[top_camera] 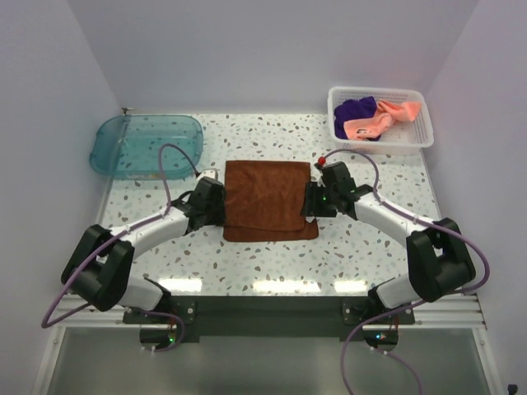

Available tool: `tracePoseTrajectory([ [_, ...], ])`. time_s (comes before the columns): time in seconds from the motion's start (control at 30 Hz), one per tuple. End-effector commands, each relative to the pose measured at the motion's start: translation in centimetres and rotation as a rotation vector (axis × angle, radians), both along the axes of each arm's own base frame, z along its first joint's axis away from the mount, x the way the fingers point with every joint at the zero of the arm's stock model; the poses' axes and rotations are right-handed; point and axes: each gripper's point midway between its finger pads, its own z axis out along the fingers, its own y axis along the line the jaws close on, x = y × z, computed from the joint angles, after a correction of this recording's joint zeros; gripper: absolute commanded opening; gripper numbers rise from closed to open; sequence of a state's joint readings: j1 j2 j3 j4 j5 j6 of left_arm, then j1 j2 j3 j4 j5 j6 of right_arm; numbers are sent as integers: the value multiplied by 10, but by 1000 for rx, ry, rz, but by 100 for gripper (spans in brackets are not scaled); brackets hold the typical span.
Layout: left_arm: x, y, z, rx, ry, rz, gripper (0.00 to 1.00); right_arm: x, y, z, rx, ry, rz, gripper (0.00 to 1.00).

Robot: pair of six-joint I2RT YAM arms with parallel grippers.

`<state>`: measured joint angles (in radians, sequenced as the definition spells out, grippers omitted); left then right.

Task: Fold and stack the towels
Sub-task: Fold the towel

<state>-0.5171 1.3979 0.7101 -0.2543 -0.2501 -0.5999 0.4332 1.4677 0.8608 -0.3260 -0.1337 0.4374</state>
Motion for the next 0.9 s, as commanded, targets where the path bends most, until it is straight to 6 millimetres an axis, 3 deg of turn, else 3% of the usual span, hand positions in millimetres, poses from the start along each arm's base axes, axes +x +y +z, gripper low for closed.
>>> tracePoseTrajectory([
  [0.0,22,-2,5,9,-59,20,47,3,4,12,32,-45,0,52],
  [0.4,17,-2,-22,48,24,-2,31,5,5,3,17,-33,5,52],
  [0.87,15,-8,-18,31,30,-21,4,-2,12,-19,-35,35,-5,42],
])
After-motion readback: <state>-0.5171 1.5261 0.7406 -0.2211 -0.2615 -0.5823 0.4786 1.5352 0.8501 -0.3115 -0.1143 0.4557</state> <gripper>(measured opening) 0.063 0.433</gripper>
